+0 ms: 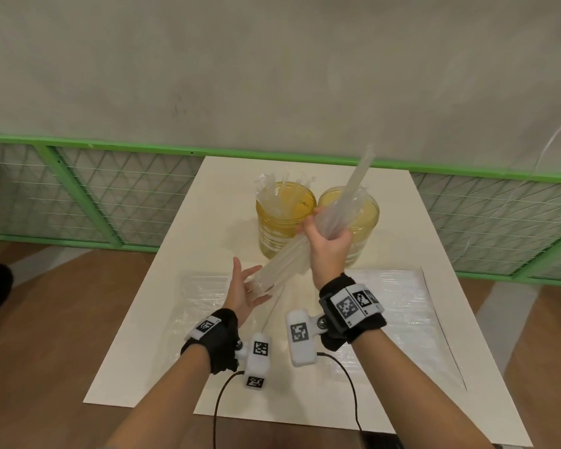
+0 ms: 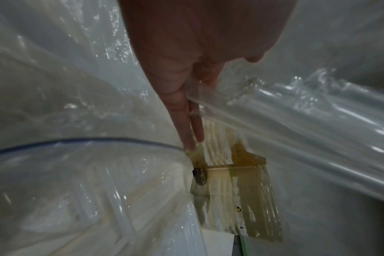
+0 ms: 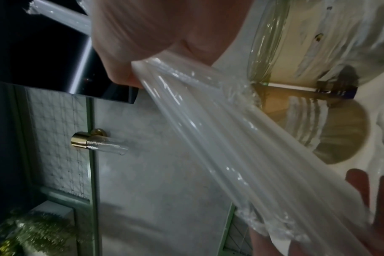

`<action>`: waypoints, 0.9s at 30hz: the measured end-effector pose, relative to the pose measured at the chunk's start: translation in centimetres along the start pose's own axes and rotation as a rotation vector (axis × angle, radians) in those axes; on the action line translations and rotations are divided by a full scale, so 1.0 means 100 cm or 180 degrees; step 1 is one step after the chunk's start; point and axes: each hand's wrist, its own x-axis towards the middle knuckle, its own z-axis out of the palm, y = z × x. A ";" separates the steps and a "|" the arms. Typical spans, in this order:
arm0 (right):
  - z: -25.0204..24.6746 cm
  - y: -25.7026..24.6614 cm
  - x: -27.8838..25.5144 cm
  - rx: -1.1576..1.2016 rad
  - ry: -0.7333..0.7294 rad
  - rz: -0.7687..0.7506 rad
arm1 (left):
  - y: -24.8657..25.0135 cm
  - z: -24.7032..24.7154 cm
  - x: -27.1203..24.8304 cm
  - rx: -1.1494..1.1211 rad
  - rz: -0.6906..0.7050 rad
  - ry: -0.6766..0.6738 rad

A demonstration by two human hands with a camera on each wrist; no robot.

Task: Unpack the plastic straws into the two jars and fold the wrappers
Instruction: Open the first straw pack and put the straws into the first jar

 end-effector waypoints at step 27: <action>0.006 0.024 -0.001 0.0098 -0.0013 0.0144 | 0.013 0.016 -0.008 -0.1043 -0.1129 -0.0806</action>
